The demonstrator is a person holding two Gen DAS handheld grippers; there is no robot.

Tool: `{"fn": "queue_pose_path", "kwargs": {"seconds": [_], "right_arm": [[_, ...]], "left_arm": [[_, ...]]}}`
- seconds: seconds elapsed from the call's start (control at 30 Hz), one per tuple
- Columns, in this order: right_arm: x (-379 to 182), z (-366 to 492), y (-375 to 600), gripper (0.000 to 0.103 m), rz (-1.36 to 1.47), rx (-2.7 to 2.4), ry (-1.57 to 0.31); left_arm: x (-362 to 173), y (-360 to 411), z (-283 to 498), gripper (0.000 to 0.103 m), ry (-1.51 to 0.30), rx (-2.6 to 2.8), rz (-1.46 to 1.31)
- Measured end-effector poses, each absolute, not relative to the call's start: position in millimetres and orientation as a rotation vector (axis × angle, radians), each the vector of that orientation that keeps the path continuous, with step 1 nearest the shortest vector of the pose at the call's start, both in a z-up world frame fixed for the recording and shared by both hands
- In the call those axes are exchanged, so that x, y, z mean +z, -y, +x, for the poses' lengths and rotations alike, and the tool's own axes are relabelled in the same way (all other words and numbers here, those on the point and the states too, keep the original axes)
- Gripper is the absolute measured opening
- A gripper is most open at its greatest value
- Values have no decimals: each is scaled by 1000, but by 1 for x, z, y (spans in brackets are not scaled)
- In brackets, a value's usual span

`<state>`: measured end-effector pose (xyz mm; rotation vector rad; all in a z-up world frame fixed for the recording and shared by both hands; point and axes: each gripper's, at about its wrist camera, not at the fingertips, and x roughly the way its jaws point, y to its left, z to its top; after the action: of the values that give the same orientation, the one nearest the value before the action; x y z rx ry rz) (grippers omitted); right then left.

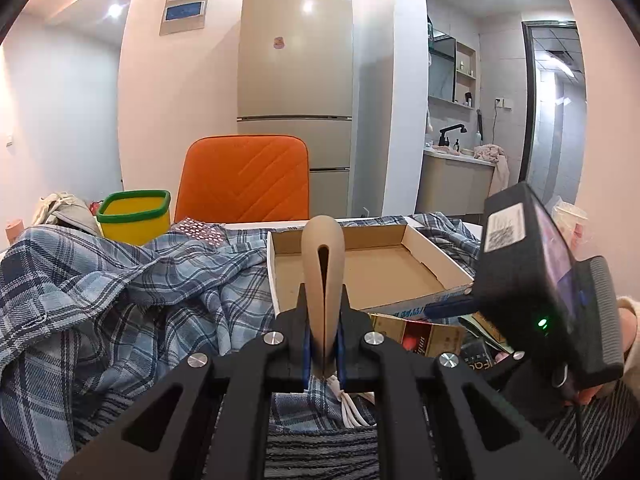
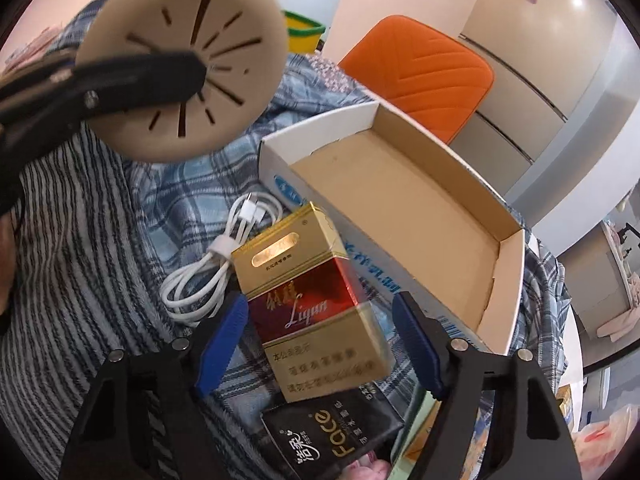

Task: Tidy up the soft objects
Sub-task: 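Lift the air freshener with the left tool while the right tool grasps the Liqun pack, then lift the Liqun pack with the right tool and carry it over the box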

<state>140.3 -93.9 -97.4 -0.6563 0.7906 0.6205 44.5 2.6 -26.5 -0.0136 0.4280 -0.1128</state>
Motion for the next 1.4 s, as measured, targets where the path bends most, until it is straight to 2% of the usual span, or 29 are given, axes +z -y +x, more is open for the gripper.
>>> {"fn": "queue_pose_path", "kwargs": {"seconds": [0.4, 0.43, 0.53, 0.77, 0.93, 1.4], "right_arm": [[-108, 132, 98, 71, -708, 586, -774], [-106, 134, 99, 65, -704, 580, -768], [-100, 130, 103, 64, -668, 568, -755], [-70, 131, 135, 64, -361, 489, -784], [-71, 135, 152, 64, -177, 411, -852], [-93, 134, 150, 64, -228, 369, -901]], "left_arm": [[-26, -1, 44, 8, -428, -112, -12], [-26, -2, 45, 8, -428, -112, -12], [-26, -2, 44, 8, -428, -112, -13], [-27, 0, 44, 8, -421, -115, -10], [-26, 0, 42, 8, -414, -119, -2], [-25, 1, 43, 8, -426, -142, -3]]}}
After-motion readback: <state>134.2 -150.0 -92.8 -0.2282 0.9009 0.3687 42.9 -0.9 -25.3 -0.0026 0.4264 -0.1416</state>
